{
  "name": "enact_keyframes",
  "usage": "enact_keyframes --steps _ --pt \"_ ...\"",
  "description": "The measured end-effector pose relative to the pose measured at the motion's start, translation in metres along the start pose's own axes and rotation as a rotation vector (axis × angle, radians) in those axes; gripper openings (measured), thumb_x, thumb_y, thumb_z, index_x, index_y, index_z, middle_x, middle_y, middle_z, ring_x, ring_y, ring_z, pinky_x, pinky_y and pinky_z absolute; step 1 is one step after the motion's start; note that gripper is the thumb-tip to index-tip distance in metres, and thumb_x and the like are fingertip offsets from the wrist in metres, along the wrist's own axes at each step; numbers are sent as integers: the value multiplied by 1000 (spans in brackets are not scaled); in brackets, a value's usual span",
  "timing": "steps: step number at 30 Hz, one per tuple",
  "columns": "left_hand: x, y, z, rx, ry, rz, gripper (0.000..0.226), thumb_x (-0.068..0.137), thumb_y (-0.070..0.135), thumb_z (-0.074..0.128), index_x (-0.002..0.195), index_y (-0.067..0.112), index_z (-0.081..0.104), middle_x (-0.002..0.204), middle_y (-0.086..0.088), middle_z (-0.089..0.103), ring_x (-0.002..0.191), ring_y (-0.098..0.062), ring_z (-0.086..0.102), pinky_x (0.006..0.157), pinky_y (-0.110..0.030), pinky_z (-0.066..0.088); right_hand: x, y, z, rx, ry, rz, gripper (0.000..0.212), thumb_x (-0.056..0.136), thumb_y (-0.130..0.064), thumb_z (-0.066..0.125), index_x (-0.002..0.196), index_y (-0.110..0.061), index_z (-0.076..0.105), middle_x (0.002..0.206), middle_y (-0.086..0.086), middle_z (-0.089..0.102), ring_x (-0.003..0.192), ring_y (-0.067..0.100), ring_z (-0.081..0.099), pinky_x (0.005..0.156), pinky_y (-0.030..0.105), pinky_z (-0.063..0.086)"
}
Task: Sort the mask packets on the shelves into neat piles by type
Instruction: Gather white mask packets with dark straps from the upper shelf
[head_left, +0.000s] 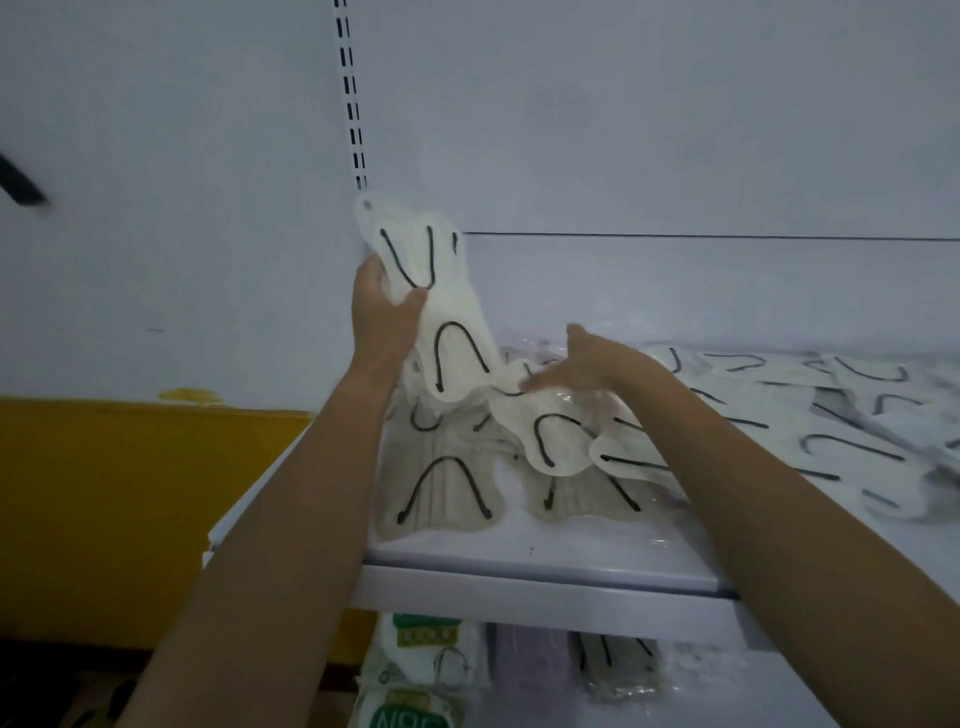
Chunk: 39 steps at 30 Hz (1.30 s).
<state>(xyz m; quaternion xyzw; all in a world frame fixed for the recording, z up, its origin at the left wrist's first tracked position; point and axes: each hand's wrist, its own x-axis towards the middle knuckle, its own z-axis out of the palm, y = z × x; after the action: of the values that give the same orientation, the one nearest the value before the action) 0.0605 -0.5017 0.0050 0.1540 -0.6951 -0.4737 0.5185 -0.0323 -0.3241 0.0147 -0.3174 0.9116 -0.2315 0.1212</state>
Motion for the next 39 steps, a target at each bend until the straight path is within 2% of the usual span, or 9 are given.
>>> enact_keyframes --steps 3,7,12,16,20,24,31,35,39 --pt "-2 -1 0 -18 18 70 79 83 -2 58 148 15 16 149 7 24 135 -8 25 113 -29 24 4 7 2 -115 -28 17 80 80 -30 72 140 -4 28 139 12 42 118 27 46 89 33 38" --pt "-2 -2 0 40 43 226 84 82 -10 49 150 14 6 147 13 17 120 23 16 100 1 17 21 12 4 119 149 -43 73 85 -4 58 146 -6 16 134 17 46 122 30 46 91 28 39" --pt "-2 3 2 114 186 230 76 80 -11 43 147 16 21 143 -11 36 130 -13 33 110 -16 26 15 9 -20 797 711 -307 64 88 0 50 144 -15 23 102 1 45 82 12 49 65 15 43" --pt "-1 24 11 58 66 200 51 88 2 53 137 6 41 136 -7 44 127 -13 39 100 -5 27 11 -17 -43 1169 646 -406 68 87 -1 53 144 -19 22 106 5 48 77 11 54 63 17 47" --pt "-3 57 27 -193 -207 31 22 97 26 48 114 16 58 108 13 59 99 10 53 85 -7 39 10 -39 -43 906 594 -441 69 87 -2 53 146 -16 19 93 -4 48 76 6 53 66 13 47" --pt "-10 62 38 -11 -303 111 41 88 12 61 126 5 48 118 -1 59 104 -9 57 88 -20 49 -4 -26 -57 737 577 -399 78 86 -12 63 147 -14 14 98 -4 50 91 15 54 85 28 49" --pt "-34 58 48 5 -394 220 85 86 -4 56 150 19 6 155 7 11 139 -3 12 106 -7 11 -67 79 -65 -422 -256 7 102 73 -43 75 149 -19 11 143 4 41 115 22 49 99 35 42" --pt "-48 61 53 119 -304 206 55 87 -2 57 139 10 40 145 -2 39 125 0 34 95 4 23 -72 97 -59 -375 -207 -45 95 73 -39 75 146 -16 19 141 3 43 123 21 46 104 34 36" --pt "-55 59 37 206 -186 131 49 87 1 57 134 11 47 139 -3 45 127 -10 40 107 -18 29 -78 102 -70 -147 -77 -192 77 82 -19 69 145 -20 25 135 4 47 110 19 49 88 23 35"
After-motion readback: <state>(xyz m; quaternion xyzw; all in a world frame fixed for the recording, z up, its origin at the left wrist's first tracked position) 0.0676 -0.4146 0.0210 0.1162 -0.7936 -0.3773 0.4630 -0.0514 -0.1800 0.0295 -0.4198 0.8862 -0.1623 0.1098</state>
